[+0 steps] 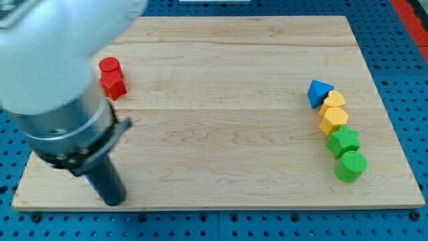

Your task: Place the blue triangle diagonally above the blue cube

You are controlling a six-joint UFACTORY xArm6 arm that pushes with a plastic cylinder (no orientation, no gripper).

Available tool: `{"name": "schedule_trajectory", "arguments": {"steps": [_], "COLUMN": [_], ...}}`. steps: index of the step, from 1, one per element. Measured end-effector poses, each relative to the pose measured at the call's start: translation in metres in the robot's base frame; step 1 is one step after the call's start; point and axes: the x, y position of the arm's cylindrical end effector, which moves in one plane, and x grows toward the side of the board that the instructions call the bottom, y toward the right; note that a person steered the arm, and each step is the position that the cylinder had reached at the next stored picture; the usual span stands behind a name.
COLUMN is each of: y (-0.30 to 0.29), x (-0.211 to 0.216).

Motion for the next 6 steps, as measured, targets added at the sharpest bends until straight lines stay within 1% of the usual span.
{"name": "schedule_trajectory", "arguments": {"steps": [1,2,3,5,6], "y": [-0.018,-0.006,0.087,0.265,0.321], "x": [-0.028,-0.039,-0.070,-0.220,-0.251]}}
